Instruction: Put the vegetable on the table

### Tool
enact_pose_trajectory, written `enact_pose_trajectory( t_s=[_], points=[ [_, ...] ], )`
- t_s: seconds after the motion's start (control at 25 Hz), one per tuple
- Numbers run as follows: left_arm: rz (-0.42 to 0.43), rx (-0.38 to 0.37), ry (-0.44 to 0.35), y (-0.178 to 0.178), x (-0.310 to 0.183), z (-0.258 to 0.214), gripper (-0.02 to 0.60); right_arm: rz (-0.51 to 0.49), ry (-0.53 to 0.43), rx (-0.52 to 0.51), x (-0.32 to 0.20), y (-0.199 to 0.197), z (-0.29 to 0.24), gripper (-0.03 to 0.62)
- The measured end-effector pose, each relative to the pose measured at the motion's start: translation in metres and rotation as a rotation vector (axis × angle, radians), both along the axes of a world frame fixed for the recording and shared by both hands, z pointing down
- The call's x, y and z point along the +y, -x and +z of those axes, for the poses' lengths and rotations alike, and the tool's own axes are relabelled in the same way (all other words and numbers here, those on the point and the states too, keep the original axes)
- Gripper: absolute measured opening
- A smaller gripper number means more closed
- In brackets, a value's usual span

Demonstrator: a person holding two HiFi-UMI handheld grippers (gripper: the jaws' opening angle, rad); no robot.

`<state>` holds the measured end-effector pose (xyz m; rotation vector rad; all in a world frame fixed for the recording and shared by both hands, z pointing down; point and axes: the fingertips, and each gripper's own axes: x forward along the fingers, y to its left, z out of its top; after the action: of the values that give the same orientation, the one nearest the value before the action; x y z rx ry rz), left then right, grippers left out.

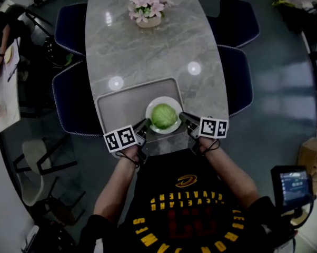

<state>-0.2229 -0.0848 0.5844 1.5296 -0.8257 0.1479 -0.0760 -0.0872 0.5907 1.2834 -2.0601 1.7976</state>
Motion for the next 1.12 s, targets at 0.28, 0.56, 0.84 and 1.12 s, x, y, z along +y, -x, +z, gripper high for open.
enact_pose_trajectory(
  t_s=[0.28, 0.56, 0.84, 1.12],
  points=[
    [0.067, -0.01, 0.003, -0.03, 0.001, -0.002, 0.026, 0.075, 0.001, -0.018, 0.009, -0.03, -0.001, 0.04],
    [0.056, -0.029, 0.015, -0.066, 0.003, 0.0, 0.026, 0.07, 0.003, -0.022, 0.009, -0.066, 0.001, 0.04],
    [0.029, -0.032, 0.023, -0.109, 0.008, 0.0, 0.026, 0.035, 0.0, -0.017, 0.005, -0.109, 0.001, 0.04],
    [0.015, -0.042, 0.032, -0.152, 0.009, 0.007, 0.026, 0.022, 0.007, -0.013, 0.004, -0.152, 0.008, 0.04]
  ],
)
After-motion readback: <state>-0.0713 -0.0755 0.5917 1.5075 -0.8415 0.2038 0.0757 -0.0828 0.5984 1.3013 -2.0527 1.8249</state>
